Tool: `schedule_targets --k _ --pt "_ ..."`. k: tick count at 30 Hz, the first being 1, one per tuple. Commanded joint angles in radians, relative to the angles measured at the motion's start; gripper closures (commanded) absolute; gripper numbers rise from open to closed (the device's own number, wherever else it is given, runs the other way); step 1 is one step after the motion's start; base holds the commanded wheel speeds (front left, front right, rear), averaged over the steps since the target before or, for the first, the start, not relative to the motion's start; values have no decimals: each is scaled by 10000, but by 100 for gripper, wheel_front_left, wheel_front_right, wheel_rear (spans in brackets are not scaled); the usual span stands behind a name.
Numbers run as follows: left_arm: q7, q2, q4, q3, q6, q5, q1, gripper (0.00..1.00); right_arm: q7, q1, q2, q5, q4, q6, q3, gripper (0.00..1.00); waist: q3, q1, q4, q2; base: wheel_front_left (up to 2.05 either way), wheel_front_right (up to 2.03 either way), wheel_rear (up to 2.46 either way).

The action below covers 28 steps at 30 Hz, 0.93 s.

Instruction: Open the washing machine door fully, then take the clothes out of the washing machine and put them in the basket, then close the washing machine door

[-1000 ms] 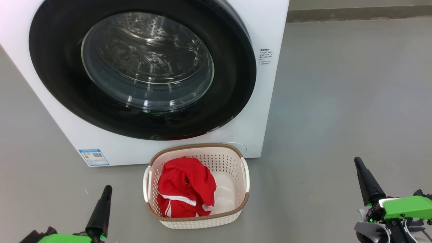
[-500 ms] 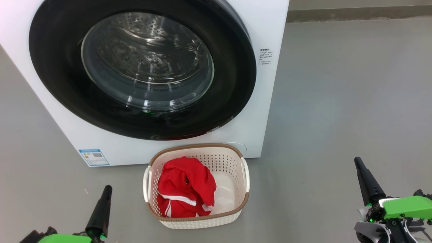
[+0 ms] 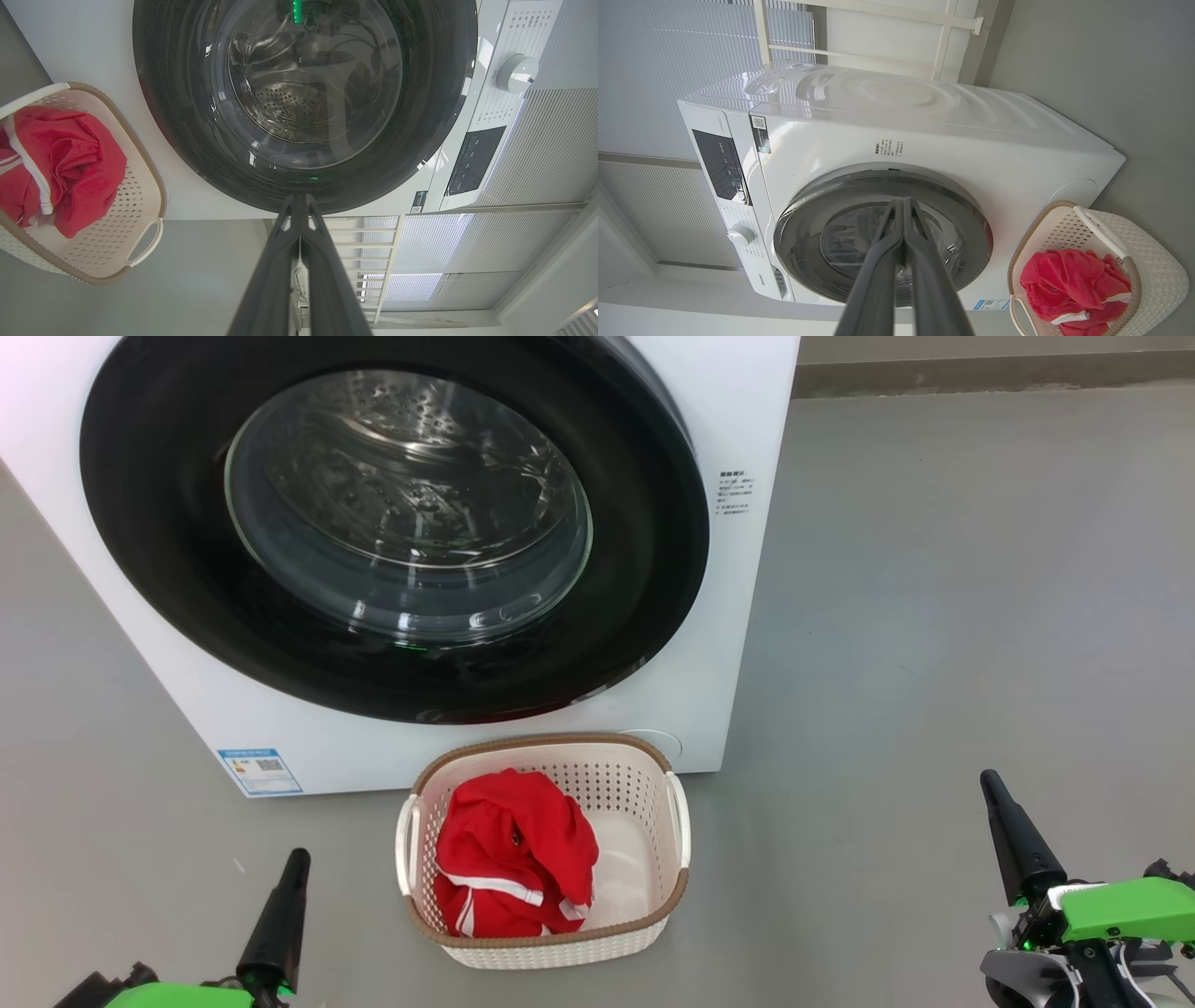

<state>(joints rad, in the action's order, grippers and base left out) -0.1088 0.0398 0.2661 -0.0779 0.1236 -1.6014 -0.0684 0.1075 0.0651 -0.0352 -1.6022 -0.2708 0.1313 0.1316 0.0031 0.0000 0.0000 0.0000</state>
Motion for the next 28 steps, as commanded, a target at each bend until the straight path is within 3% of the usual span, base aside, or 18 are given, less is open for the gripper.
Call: schedule_targets --k 1,28 --pt "-45 104 -208 -359 71 -72 -397 100 63 429 -153 -58 261 -6 -171 100 0 0 0 0 0 0 0" --pt "-44 104 -208 -358 71 -72 -396 100 65 430 -152 -56 261 -6 -169 100 0 0 0 0 0 0 0"
